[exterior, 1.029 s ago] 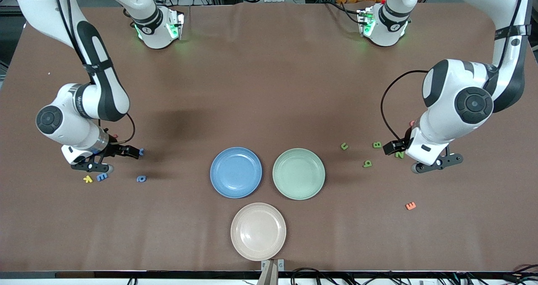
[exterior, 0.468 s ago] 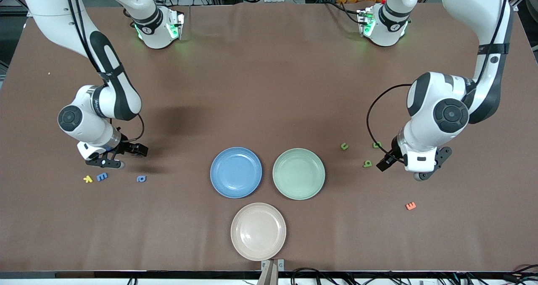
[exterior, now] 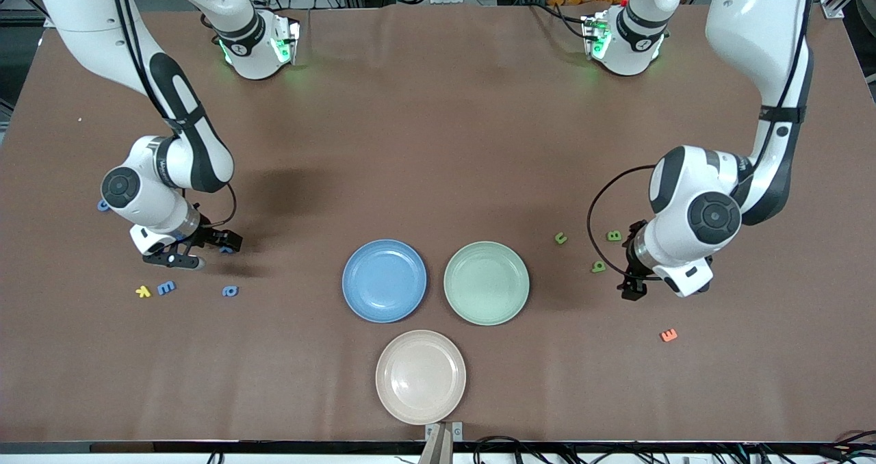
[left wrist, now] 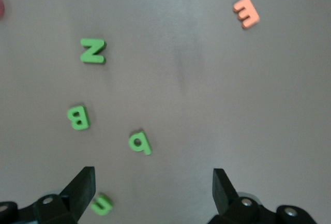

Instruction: Sort letters by color into matching plates

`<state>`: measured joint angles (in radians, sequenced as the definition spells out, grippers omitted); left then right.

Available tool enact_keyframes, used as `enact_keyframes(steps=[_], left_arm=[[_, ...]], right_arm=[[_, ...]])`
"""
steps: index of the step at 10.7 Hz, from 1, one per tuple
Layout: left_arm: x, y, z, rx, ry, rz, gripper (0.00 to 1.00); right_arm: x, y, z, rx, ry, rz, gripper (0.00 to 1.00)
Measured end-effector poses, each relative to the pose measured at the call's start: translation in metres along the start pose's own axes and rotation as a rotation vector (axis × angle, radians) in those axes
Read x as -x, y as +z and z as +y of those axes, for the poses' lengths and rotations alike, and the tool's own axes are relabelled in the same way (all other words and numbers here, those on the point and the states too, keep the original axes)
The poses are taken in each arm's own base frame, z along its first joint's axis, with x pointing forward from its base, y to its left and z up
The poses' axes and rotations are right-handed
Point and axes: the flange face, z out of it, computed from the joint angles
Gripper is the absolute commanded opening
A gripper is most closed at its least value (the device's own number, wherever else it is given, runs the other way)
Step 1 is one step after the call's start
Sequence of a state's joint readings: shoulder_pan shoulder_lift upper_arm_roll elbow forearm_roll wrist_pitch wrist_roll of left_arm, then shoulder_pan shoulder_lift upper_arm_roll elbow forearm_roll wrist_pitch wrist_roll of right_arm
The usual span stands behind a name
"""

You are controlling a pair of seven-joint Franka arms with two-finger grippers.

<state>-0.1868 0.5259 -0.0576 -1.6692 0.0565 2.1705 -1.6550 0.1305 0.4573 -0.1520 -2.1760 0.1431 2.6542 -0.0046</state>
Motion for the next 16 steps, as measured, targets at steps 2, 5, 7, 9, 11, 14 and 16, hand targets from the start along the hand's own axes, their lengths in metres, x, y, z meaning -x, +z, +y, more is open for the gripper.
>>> enact_keyframes(steps=[2, 5, 7, 9, 11, 14, 16], left_arm=[[-0.008, 0.012, 0.007, 0.012, -0.193, -0.004, 1.00], [-0.013, 0.034, 0.006, -0.021, -0.336, 0.001, 1.00], [-0.001, 0.059, 0.001, -0.035, -0.320, 0.000, 1.00], [0.020, 0.079, -0.008, -0.021, -0.284, -0.001, 1.00], [0.026, 0.089, -0.014, 0.000, -0.272, -0.007, 1.00], [0.019, 0.099, -0.018, 0.044, -0.279, -0.017, 1.00], [0.018, 0.101, -0.019, 0.055, -0.280, -0.019, 1.00]], right_arm=[[0.005, 0.008, -0.002, 0.001, -0.005, 0.002, 0.86], [0.009, 0.015, -0.007, -0.001, -0.013, -0.007, 0.61], [0.008, 0.012, -0.009, -0.003, -0.014, 0.000, 0.43], [0.007, 0.010, -0.009, -0.004, -0.014, 0.005, 0.36], [0.007, 0.009, -0.008, -0.005, -0.011, 0.007, 0.28], [0.006, 0.008, -0.007, -0.006, -0.010, 0.007, 0.25], [0.005, 0.005, -0.010, -0.010, -0.013, 0.000, 0.25]])
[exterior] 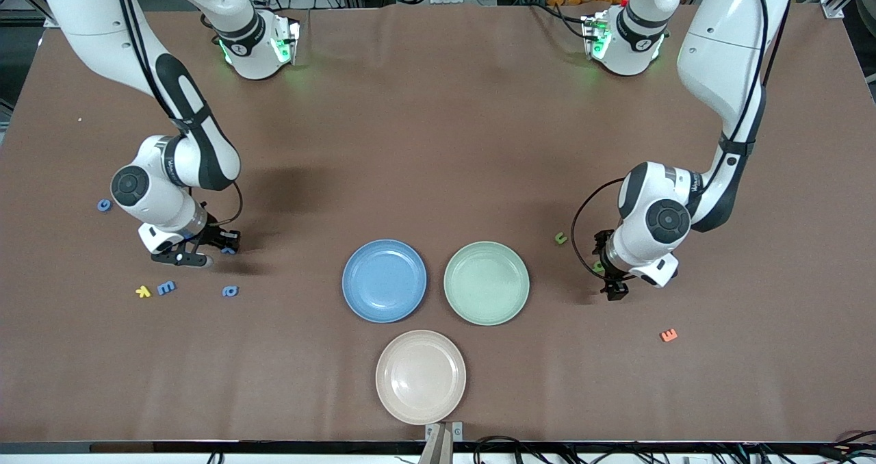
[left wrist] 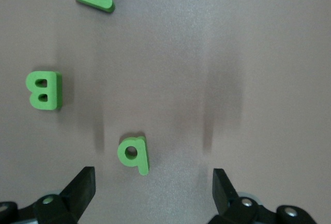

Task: Sort letters by color into matching plates
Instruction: 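Carry the blue x onto the blue plate and open the right gripper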

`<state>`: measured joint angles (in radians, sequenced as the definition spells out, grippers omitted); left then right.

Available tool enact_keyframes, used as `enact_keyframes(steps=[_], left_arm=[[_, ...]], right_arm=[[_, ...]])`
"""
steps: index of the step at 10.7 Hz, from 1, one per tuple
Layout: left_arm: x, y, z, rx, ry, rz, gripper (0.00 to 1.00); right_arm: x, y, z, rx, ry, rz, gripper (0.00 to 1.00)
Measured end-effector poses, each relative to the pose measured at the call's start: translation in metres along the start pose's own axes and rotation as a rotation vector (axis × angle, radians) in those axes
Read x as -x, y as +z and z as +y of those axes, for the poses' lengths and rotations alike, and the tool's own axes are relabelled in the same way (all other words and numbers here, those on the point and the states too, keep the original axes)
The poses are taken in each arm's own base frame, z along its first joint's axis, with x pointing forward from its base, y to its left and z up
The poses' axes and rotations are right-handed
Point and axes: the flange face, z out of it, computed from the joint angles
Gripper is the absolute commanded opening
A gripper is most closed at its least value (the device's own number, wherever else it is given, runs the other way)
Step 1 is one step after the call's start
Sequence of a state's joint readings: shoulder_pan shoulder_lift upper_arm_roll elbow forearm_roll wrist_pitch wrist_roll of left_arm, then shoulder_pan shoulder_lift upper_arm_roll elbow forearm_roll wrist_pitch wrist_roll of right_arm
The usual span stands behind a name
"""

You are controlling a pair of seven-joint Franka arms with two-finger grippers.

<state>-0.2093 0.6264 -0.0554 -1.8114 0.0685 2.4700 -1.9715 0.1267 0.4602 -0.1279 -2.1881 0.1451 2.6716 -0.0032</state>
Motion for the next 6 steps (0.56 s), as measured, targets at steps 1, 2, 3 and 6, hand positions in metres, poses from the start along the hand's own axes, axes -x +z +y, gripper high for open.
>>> enact_keyframes(steps=[1, 2, 3, 6], left_arm=[[0.001, 0.003, -0.001, -0.001, 0.005, 0.002, 1.00], [0.001, 0.007, -0.002, -0.001, 0.019, 0.013, 1.00], [0.001, 0.010, -0.003, -0.002, 0.026, 0.019, 1.00], [0.000, 0.014, -0.004, -0.005, 0.027, 0.020, 1.00]], right_arm=[[-0.004, -0.008, -0.004, -0.007, -0.004, -0.017, 0.25], [-0.011, -0.023, -0.008, -0.015, -0.010, -0.031, 0.25], [-0.020, -0.040, -0.015, -0.025, -0.018, -0.035, 0.25], [-0.034, -0.067, -0.046, -0.045, -0.056, -0.016, 0.25]])
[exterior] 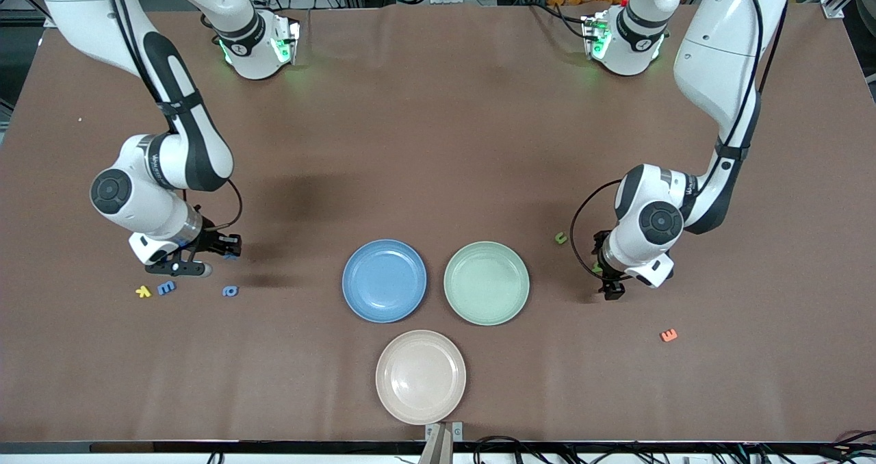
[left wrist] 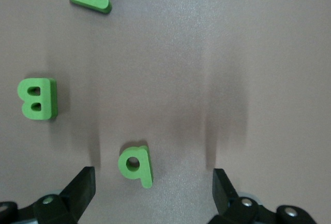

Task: Sort letters by color into matching plates
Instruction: 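Carry the blue x onto the blue plate and open the right gripper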

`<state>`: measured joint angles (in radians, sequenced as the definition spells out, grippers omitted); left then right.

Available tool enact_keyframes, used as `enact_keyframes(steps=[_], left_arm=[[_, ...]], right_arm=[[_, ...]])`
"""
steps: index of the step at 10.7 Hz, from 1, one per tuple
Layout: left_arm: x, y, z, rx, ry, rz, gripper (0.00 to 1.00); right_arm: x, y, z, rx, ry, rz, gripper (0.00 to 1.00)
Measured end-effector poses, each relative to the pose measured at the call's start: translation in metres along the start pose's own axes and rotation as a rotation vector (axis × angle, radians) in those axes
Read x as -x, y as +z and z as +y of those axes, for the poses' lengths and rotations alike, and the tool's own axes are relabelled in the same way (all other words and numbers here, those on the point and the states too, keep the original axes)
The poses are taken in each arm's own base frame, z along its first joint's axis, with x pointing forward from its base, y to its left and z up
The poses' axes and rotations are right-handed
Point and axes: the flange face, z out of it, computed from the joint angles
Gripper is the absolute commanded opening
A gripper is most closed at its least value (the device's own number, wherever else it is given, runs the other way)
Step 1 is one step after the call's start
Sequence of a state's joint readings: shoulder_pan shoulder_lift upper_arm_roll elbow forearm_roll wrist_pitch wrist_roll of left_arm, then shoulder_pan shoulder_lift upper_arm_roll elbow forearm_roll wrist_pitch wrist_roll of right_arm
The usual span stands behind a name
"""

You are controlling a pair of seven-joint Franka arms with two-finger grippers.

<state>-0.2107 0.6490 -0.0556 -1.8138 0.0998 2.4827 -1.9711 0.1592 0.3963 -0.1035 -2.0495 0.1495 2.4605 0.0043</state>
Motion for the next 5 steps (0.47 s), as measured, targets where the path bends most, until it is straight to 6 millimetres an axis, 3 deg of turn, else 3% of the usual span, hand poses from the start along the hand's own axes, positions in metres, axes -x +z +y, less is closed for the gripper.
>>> enact_keyframes(steps=[2, 5], left_arm=[[0.000, 0.002, 0.000, 0.002, 0.000, -0.001, 1.00], [0.000, 0.008, -0.001, -0.003, 0.001, 0.000, 1.00]], right_arm=[[-0.004, -0.010, -0.040, -0.009, -0.005, 0.003, 0.25], [-0.009, -0.037, -0.119, -0.031, -0.006, 0.019, 0.25]])
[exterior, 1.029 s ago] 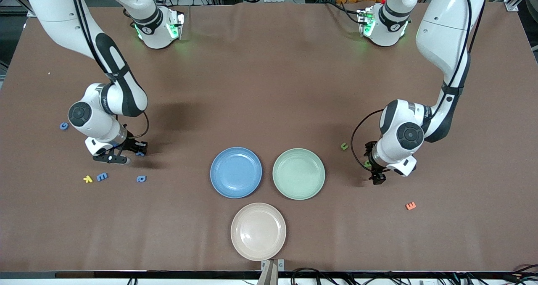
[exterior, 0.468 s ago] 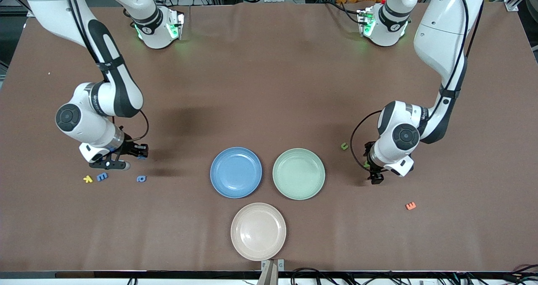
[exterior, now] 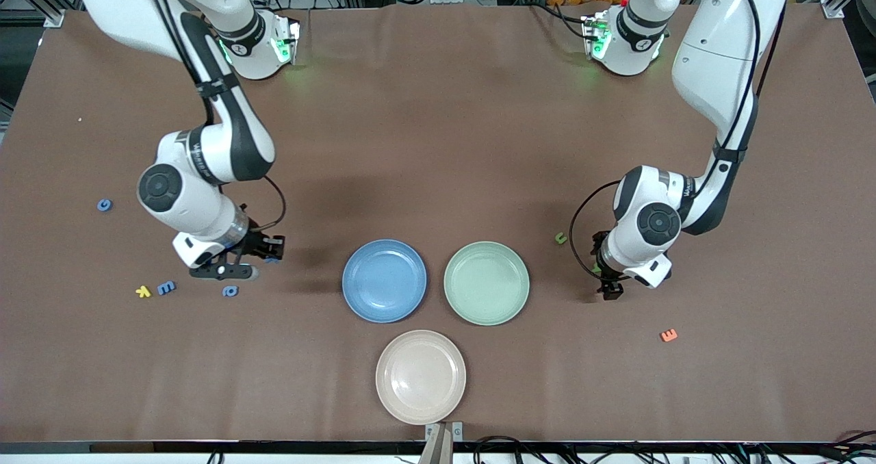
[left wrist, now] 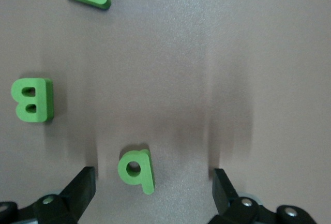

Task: Sort letters by color into matching plates
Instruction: 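Carry the blue x onto the blue plate and open the right gripper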

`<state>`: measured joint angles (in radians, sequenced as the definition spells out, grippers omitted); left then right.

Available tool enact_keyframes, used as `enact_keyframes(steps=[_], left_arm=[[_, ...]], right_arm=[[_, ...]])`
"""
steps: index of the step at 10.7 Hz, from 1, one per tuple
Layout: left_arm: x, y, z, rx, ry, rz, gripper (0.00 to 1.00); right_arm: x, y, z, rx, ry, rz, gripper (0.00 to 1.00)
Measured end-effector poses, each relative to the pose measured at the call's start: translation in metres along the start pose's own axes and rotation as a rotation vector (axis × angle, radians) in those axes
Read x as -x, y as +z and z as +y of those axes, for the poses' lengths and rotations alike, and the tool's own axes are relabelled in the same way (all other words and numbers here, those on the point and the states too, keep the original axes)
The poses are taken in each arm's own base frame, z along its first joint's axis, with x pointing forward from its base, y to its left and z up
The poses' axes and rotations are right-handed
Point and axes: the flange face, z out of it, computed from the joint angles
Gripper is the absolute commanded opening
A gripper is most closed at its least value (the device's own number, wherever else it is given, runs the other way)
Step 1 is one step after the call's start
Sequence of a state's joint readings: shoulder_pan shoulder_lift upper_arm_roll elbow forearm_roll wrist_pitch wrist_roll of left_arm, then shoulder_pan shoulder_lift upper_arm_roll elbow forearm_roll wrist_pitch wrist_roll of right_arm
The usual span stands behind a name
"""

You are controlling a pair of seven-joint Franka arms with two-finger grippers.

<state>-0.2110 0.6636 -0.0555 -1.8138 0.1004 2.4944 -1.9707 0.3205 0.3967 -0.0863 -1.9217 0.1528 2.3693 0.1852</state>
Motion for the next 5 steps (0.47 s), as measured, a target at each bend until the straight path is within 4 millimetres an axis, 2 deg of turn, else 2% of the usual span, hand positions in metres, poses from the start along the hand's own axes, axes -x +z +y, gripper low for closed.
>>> enact_keyframes(steps=[2, 5], left_arm=[[-0.001, 0.003, -0.001, -0.002, 0.005, 0.005, 1.00], [-0.003, 0.005, 0.000, 0.003, 0.022, 0.020, 1.00]], right_arm=[[0.006, -0.004, -0.046, -0.027, -0.001, 0.007, 0.25], [0.013, 0.000, -0.111, -0.057, -0.001, 0.013, 0.26]])
